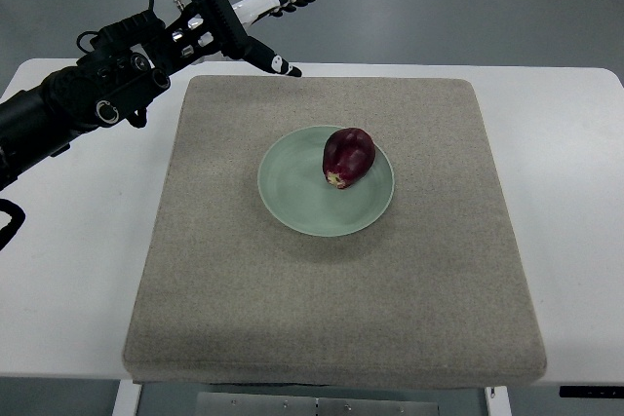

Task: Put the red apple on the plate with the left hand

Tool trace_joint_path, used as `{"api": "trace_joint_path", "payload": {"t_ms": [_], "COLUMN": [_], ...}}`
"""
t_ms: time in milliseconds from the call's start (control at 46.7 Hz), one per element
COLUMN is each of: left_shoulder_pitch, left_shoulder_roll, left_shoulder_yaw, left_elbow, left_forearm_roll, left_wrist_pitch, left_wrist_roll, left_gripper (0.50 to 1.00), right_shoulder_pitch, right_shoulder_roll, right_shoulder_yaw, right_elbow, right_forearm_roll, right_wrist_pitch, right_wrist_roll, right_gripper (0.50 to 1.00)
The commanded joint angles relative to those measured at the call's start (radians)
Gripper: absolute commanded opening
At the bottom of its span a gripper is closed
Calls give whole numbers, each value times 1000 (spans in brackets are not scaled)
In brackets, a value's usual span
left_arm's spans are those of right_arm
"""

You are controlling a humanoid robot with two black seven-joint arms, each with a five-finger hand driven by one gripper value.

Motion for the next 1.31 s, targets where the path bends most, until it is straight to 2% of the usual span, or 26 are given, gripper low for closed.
{"api": "trace_joint_path", "payload": {"t_ms": [0, 150, 364, 493, 643, 771, 1071, 1286], "left_shoulder_pitch": [-3, -3, -2, -2, 0, 18, 90, 106], "left_shoulder_roll": [-1, -1, -11, -56, -73, -73, -73, -73], "left_shoulder_yaw": [-16, -34, -73, -137, -209, -257, -408, -467], "left_elbow": [2, 2, 31, 124, 176, 178, 196, 213], "left_forearm_roll": [-112, -317, -552, -656, -751, -850, -919, -917], "left_wrist_pitch": [32, 99, 167, 176, 176, 141, -68, -143], "left_wrist_roll": [20, 102, 168, 266, 323, 333, 319, 287], "left_gripper": [964, 964, 964, 964, 964, 971, 969, 971], "right_shoulder_pitch": [0, 0, 0, 0, 0, 0, 0, 0], "right_shoulder_roll": [0, 0, 0, 0, 0, 0, 0, 0], "right_shoulder_yaw": [0, 0, 0, 0, 0, 0, 0, 0], "right_elbow": [0, 0, 0, 0, 0, 0, 0, 0], "right_forearm_roll": [0, 0, 0, 0, 0, 0, 0, 0], "right_wrist_pitch": [0, 0, 0, 0, 0, 0, 0, 0], "right_wrist_roll": [-1, 0, 0, 0, -1, -1, -1, 0], "right_gripper": [964, 964, 964, 964, 964, 964, 964, 964]}}
